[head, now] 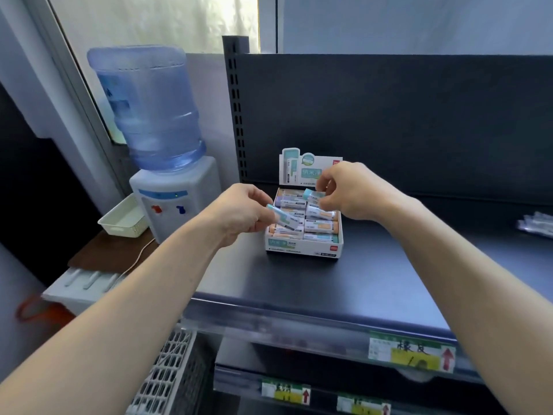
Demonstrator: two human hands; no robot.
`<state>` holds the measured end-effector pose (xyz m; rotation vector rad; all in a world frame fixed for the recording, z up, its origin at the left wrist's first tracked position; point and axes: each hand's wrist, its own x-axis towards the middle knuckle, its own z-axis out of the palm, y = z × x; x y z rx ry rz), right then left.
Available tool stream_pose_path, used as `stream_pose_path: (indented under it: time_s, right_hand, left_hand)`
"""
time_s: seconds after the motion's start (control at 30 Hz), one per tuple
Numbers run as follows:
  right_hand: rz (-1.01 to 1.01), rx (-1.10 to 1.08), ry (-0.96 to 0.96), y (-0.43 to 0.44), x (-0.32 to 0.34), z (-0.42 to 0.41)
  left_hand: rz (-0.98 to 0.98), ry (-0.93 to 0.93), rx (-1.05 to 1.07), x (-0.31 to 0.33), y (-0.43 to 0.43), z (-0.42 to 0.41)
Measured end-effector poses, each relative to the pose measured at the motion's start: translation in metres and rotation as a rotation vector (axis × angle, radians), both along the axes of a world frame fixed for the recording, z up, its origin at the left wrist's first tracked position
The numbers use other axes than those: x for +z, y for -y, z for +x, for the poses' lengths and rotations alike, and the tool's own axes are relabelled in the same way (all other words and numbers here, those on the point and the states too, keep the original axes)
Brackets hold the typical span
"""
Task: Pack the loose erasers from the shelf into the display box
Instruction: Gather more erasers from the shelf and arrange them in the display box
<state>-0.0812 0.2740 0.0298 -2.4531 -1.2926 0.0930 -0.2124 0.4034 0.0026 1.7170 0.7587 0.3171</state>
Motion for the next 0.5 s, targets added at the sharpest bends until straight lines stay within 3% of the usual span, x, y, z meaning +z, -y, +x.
stream_pose_path:
  time_s: [0.5]
  right_hand:
    - [-0.073,0.241,0.031,-0.044,-0.007,0.014]
  left_hand:
    - [-0.024,0.027,0.189,-0.011,-0.007,0.007]
